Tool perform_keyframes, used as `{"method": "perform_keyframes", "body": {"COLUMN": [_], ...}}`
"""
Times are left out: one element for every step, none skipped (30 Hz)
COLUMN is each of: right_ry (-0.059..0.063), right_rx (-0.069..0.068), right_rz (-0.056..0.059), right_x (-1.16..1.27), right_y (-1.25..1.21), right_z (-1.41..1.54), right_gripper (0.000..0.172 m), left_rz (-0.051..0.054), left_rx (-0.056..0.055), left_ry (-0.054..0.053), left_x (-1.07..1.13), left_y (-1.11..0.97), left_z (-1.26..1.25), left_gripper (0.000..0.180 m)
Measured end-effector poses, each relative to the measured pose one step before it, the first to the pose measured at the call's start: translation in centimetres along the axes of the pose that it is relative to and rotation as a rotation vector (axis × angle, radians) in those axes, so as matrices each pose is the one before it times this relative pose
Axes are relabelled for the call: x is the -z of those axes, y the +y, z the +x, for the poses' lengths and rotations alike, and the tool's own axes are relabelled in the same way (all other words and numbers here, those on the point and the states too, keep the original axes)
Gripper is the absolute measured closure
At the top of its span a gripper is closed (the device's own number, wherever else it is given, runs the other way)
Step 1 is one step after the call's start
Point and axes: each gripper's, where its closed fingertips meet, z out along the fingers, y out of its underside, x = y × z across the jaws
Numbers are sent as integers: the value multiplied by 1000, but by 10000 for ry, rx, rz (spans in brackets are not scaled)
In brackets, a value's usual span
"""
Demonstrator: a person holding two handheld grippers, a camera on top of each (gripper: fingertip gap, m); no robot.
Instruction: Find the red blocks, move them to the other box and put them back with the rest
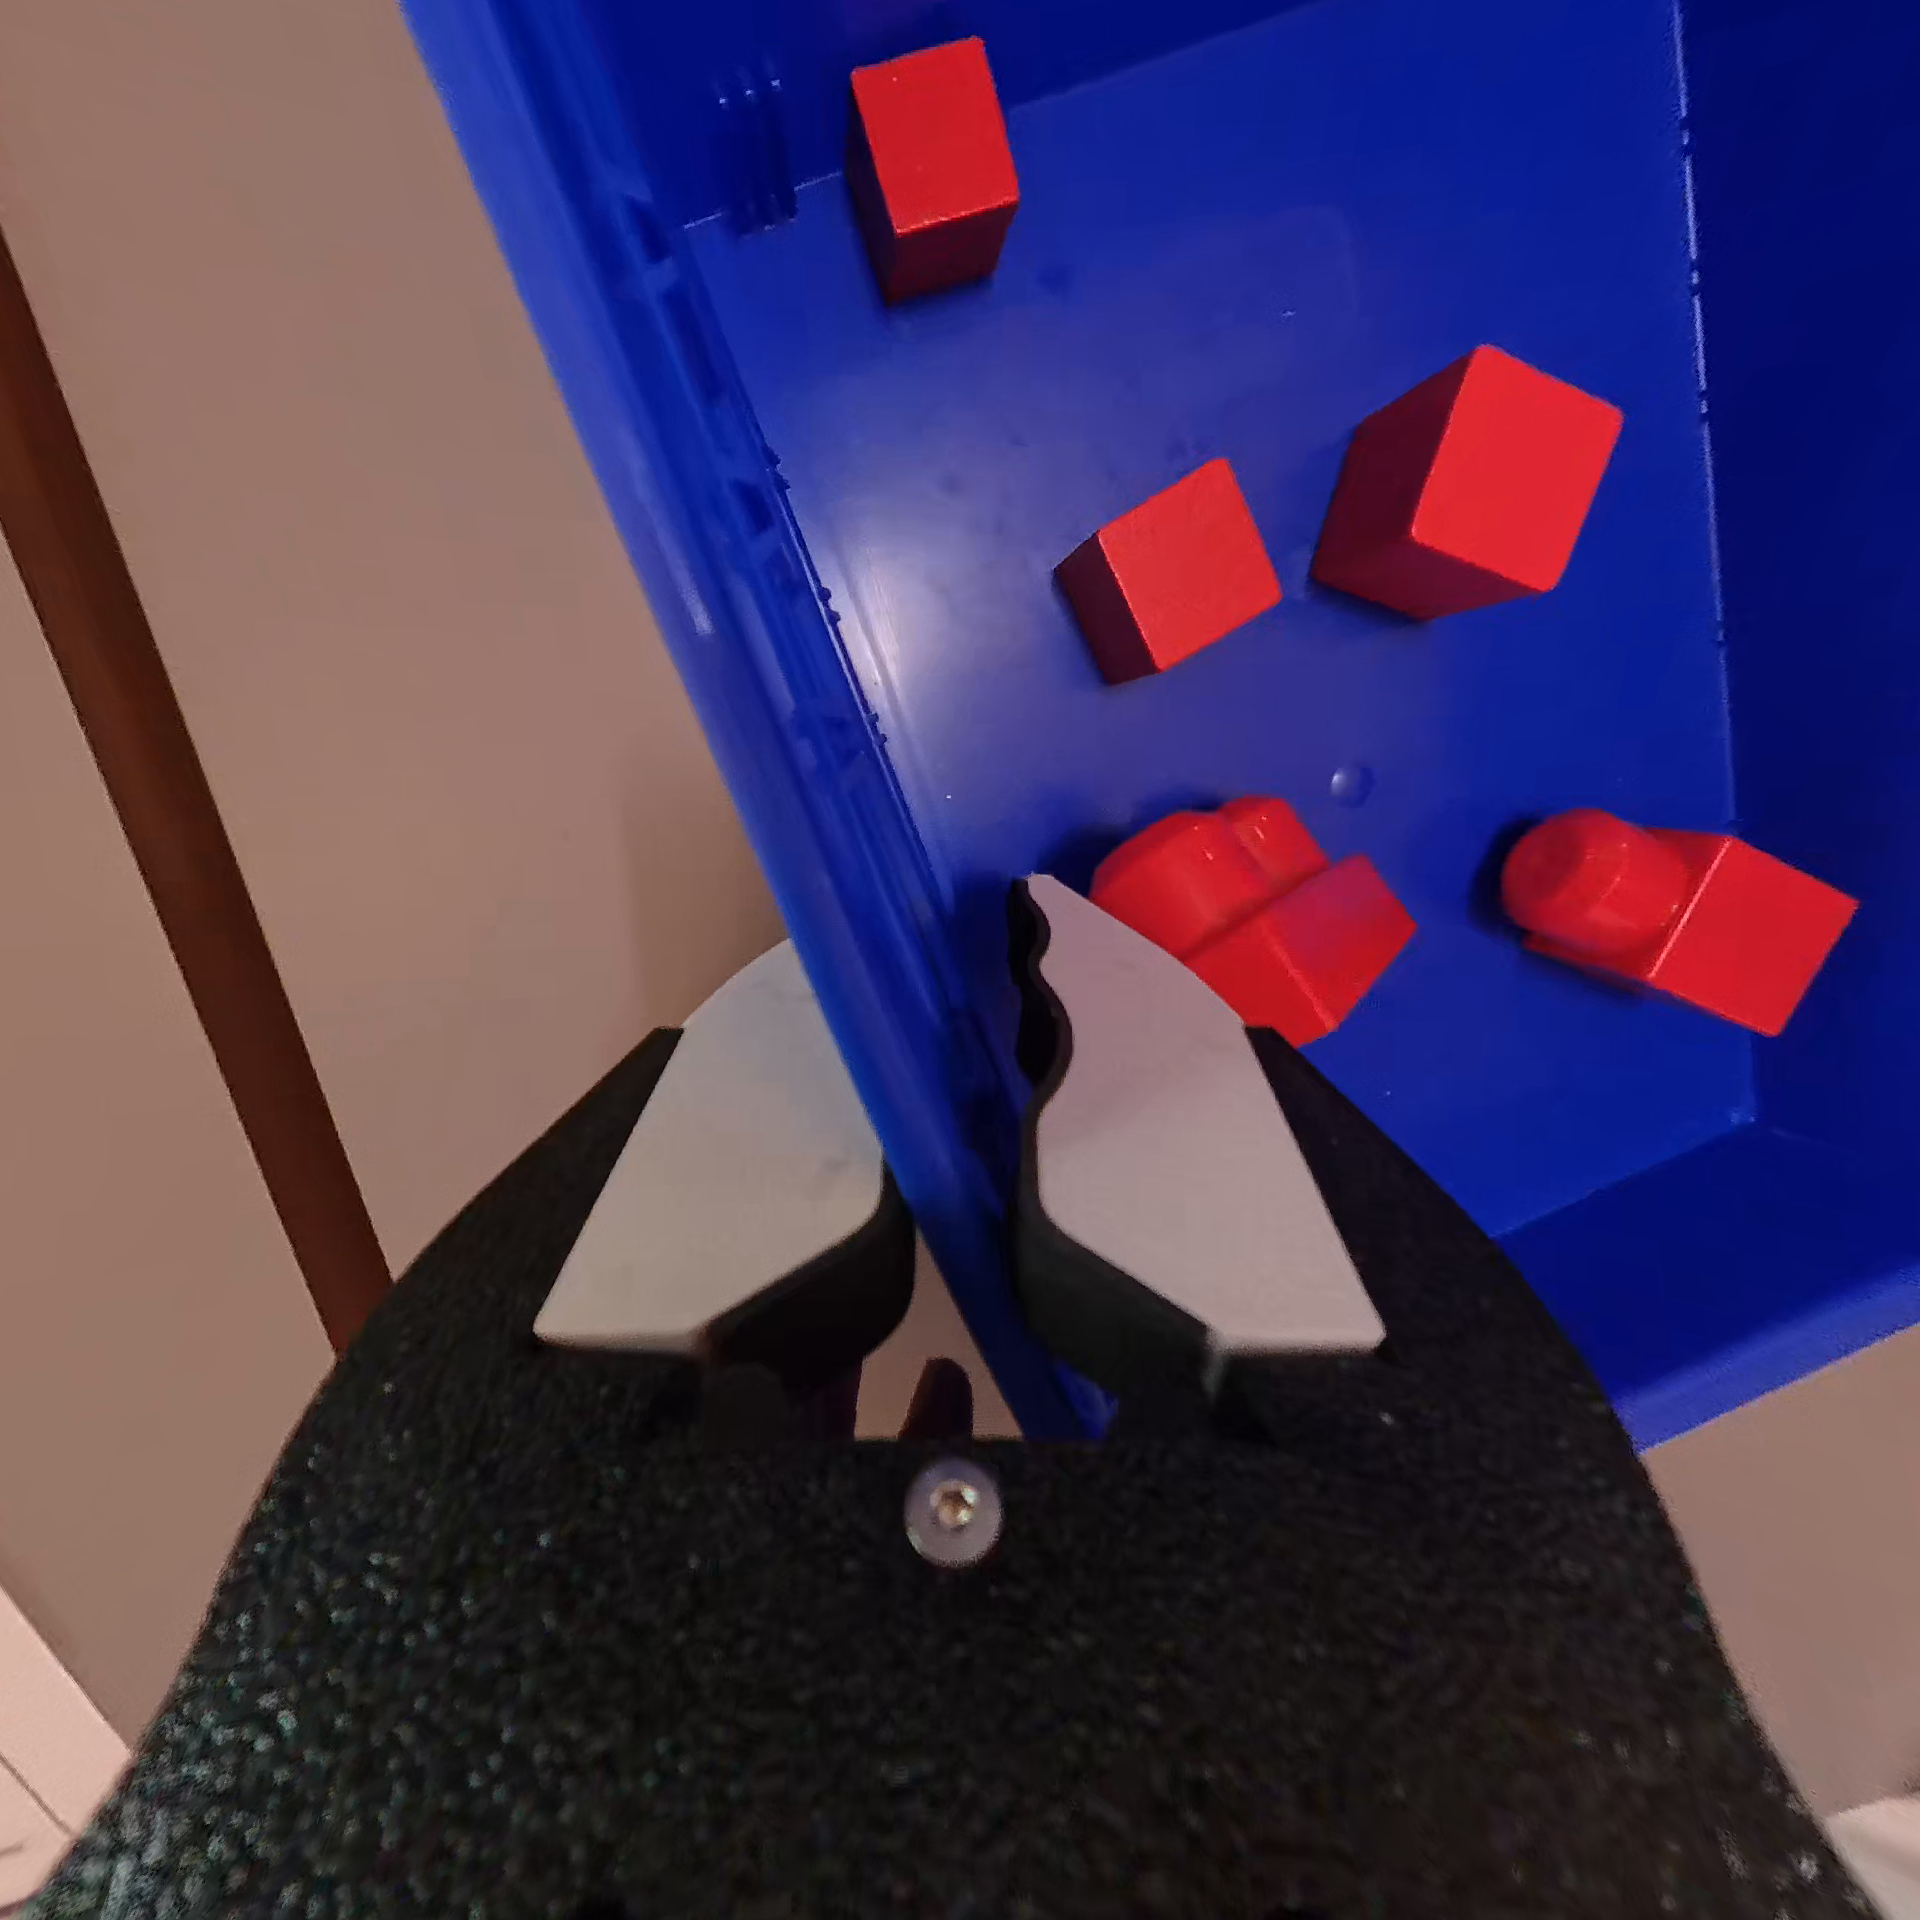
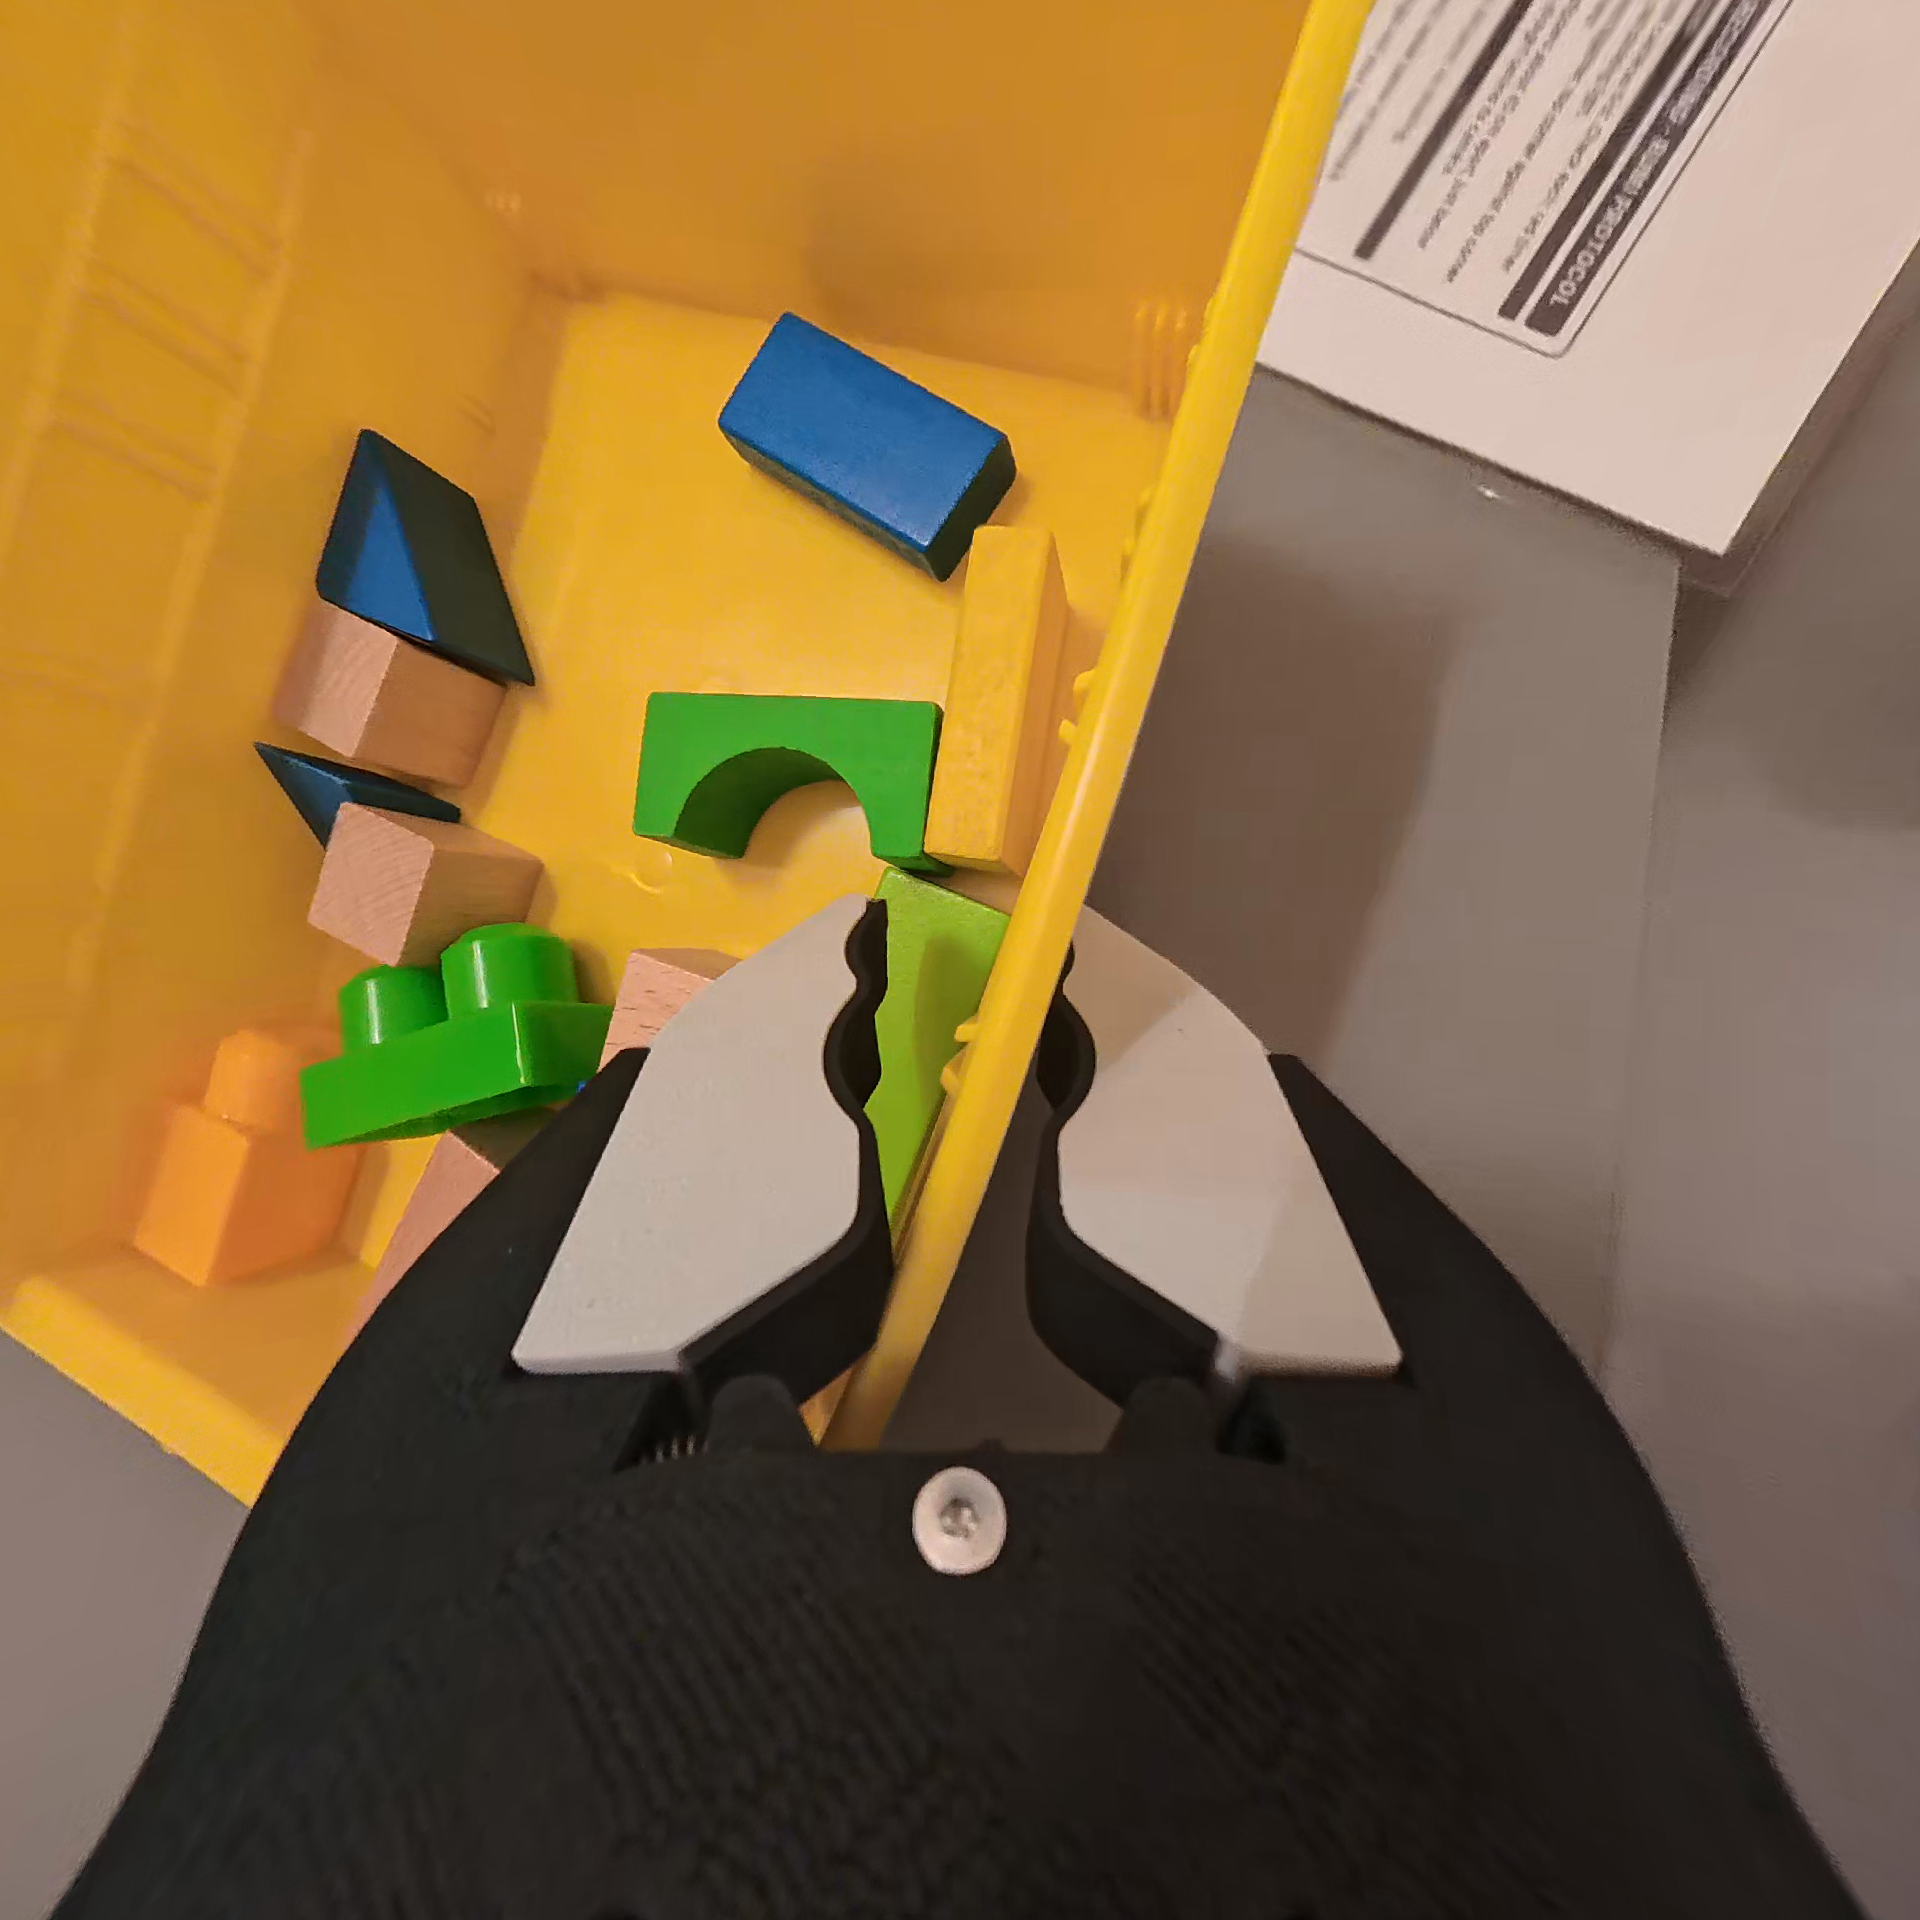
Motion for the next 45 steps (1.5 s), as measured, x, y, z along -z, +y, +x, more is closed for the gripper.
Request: {"method": "perform_keyframes", "body": {"right_ry": [-90,-99,-125,-123,-102,-153,-59,17,40,42,4,-54,-81,-82,-65,55,272,276,310,406,391,319,325,273,165,31,-141,-372,-538,-520,-310,-208,-81,-36,-56,-30,-124,-149,-103,-115,-144,-153,-145,-144,-113], "right_rx": [-117,-43,1,-11,-21,-101,24,85,74,-7,-20,-53,-111,-85,-4,1,-7,53,120,142,154,199,199,168,143,63,-23,-45,-23,18,54,140,177,151,127,62,98,130,102,110,108,65,-20,-58,-73], "right_rz": [-83,-72,-85,-90,-119,-143,5,-50,-47,-17,19,65,83,80,99,126,121,149,244,364,421,432,525,593,621,608,643,662,606,581,524,420,357,296,229,207,132,-42,-188,-229,-205,-183,-139,-110,-129], "right_x": [-399,-367,-356,-403,-391,-305,-128,-118,-93,-86,-94,-103,-81,-44,-13,44,153,310,577,816,1022,1193,1329,1432,1512,1525,1467,1330,1131,895,633,461,300,179,90,-41,-167,-228,-270,-280,-239,-165,-78,5,37], "right_y": [101,86,117,133,142,76,-173,-117,-107,-107,-135,-143,-120,-73,-64,-104,-94,-175,-367,-611,-789,-900,-1164,-1341,-1445,-1448,-1460,-1383,-1195,-1029,-797,-563,-348,-165,-3,126,319,613,821,839,787,743,634,568,576], "right_z": [388,267,142,80,25,-80,-63,-32,-43,-45,-86,-135,-104,-114,-88,79,379,396,415,477,392,277,230,41,-264,-664,-1148,-1750,-2236,-2417,-2259,-2154,-1954,-1843,-1780,-1625,-1620,-1488,-1259,-1128,-1025,-882,-729,-602,-463], "right_gripper": [144,143,143,143,143,142,142,142,141,141,140,139,137,135,133,127,115,102,93,89,89,87,85,84,83,82,80,77,73,70,71,73,75,76,78,81,81,80,80,79,77,76,76,76,75], "left_rz": [-21,24,33,-7,-32,-33,-23,-18,-22,-19,3,36,100,201,228,212,250,276,281,401,556,629,653,654,589,495,414,336,275,209,134,82,81,109,139,181,252,257,176,50,-59,-96,-83,-99,-179], "left_rx": [-55,-101,-132,-96,-132,-125,-96,-77,-73,-79,-93,-71,-64,-54,5,63,61,68,43,13,-3,13,112,236,300,311,332,377,417,340,188,106,103,105,73,42,9,-28,-64,-81,-62,-59,-36,4,-6], "left_ry": [102,92,70,57,12,-1,16,26,16,0,-30,-56,-98,-186,-314,-401,-408,-468,-531,-561,-477,-369,-351,-174,125,353,463,478,421,385,312,143,-121,-267,-190,-48,55,131,124,-3,-113,-130,-104,-45,36], "left_x": [-217,-210,-147,-77,-70,-62,-54,-54,-26,-25,-23,-2,-2,33,50,84,133,276,477,723,996,1241,1376,1410,1364,1288,1195,1099,965,838,725,650,648,671,685,686,606,542,453,371,313,265,214,130,9], "left_y": [-265,-274,-278,-234,-203,-185,-165,-129,-76,-54,-51,-56,-102,-187,-188,-136,-202,-245,-327,-557,-824,-1013,-1128,-1199,-1146,-1022,-853,-641,-455,-212,48,248,332,389,468,480,434,446,524,629,715,711,643,600,640], "left_z": [26,36,24,13,-12,-32,-9,14,14,21,-2,-16,-62,-174,-331,-428,-418,-477,-540,-576,-514,-439,-467,-227,246,697,991,1151,1176,1188,1125,908,532,369,477,691,826,874,761,445,163,8,-44,-42,26], "left_gripper": [164,164,164,164,163,163,163,163,162,162,161,161,160,158,155,151,148,143,136,135,134,133,133,131,129,124,115,112,112,111,110,107,106,106,107,107,107,108,108,109,110,110,110,110,111]}}
